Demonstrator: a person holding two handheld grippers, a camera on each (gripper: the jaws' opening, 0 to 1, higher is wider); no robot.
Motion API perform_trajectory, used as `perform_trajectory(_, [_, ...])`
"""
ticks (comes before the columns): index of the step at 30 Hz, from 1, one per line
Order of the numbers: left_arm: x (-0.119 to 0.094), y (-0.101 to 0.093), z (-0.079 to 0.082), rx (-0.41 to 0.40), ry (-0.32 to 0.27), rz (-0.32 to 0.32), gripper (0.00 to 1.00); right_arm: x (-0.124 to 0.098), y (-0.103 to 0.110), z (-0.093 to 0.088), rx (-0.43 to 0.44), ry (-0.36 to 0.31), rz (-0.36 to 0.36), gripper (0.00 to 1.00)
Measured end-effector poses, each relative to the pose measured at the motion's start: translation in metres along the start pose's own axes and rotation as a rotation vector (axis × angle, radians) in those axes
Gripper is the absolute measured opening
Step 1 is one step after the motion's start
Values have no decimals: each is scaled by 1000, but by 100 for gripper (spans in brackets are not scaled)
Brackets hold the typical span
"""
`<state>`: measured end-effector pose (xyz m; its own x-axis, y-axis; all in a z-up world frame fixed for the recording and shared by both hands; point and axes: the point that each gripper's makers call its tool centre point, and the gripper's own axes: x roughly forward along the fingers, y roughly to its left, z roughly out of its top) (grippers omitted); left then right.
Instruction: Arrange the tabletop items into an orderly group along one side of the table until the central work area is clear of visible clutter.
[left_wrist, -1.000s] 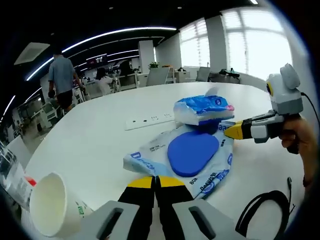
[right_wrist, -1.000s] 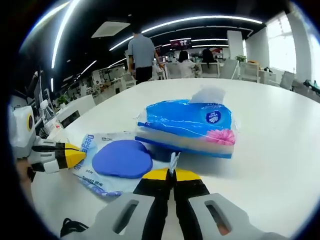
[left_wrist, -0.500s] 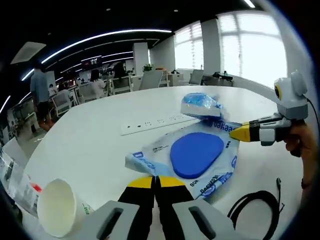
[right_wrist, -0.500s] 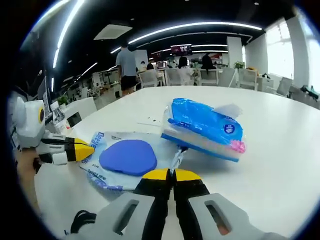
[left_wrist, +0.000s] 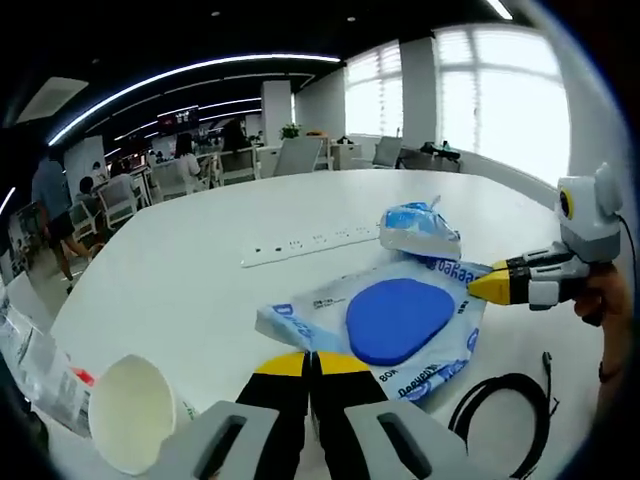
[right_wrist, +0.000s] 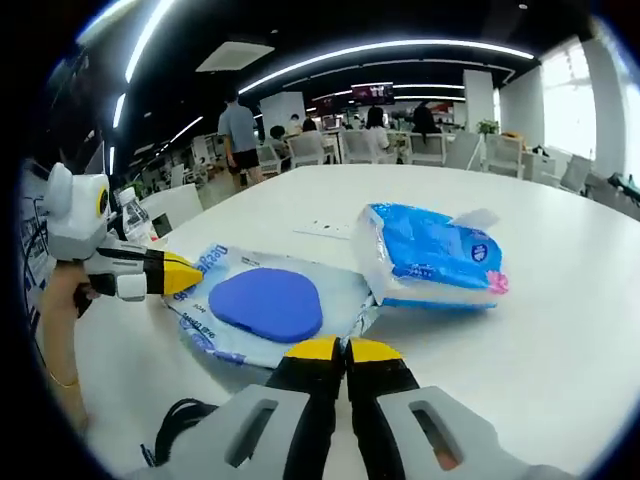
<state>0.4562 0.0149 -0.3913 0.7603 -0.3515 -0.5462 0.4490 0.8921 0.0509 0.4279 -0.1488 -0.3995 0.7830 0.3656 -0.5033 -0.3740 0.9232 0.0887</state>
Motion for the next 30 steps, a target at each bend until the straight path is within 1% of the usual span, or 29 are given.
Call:
perform_trajectory(2, [-1,1,-3,12,18,-1,0,-2,4,-1,-11,2,3,0])
perform_trajectory(5, [-7,3,-6,23,26,5,0,-2,10,-4,-9,5,11,0])
perform_trajectory(8, [-8,5,-6,23,30,8,0,-3,15,-6,-23,3,11,0])
perform_trajectory(11, [-10,6,-10,31,48,9,0,-1,17,-9,-24,8,16,0])
perform_trajectory(13, [-12,6,-13,53,59,15,0,0,19,-11,-24,10,19,0])
perform_trajectory(16, [-15,8,-18,118,100,53,0,2,24,-15,-22,16,37,0])
perform_trajectory(17, [-15,8,-20,126,107,56,0,2,25,-15,-23,16,38,0])
perform_trajectory(22, [-8,5,-30,137,143,47,0,4,24,-23,-40,37,27,0])
perform_trajectory(30, [-9,4,-33,145,166,38,0,6,22,-26,-22,39,29,1])
